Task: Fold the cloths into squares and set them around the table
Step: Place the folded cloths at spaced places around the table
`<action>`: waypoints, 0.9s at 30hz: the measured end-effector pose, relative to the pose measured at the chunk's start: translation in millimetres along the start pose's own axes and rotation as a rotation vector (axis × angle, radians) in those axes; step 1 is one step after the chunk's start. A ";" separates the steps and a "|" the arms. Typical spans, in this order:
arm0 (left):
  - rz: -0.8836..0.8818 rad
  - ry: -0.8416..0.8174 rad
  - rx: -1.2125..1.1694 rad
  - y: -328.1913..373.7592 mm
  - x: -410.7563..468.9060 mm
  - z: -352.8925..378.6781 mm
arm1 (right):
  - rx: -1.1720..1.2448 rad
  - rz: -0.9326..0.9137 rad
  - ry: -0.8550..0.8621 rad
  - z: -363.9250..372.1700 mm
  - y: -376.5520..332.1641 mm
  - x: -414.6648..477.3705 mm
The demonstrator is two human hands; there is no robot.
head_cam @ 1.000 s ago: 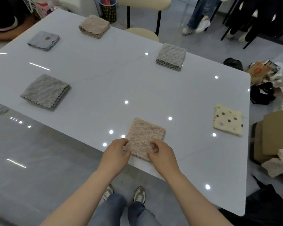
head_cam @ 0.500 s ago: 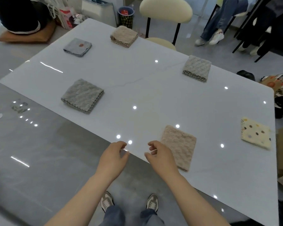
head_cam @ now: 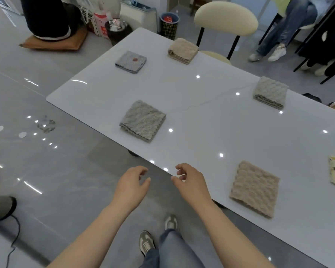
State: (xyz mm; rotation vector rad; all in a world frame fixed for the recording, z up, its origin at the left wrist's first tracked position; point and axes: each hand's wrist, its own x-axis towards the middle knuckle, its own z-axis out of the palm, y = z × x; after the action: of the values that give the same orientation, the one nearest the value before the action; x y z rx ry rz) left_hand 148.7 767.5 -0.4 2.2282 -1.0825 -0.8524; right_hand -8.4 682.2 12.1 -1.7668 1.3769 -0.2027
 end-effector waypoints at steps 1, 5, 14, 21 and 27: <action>-0.002 0.004 -0.004 -2.0 5.4 -4.5 | -0.004 -0.001 -0.002 2.0 -4.4 5.4; 0.003 0.019 -0.008 -6.4 33.0 -23.4 | -0.008 0.001 0.001 9.2 -21.0 33.6; 0.005 0.106 -0.018 -10.5 124.3 -62.7 | 0.027 0.037 -0.013 24.4 -51.8 109.6; -0.056 0.110 0.023 -20.1 177.5 -75.9 | 0.025 0.107 -0.053 29.2 -68.2 148.8; -0.053 0.037 0.077 -30.5 209.2 -86.0 | 0.047 0.213 -0.022 43.6 -81.1 167.9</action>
State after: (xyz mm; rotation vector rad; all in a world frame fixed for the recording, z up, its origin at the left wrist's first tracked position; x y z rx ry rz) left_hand 327.1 627.9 -28.4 2.3361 -1.0596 -0.8014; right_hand 138.5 563.3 -18.5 -1.5659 1.5198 -0.0985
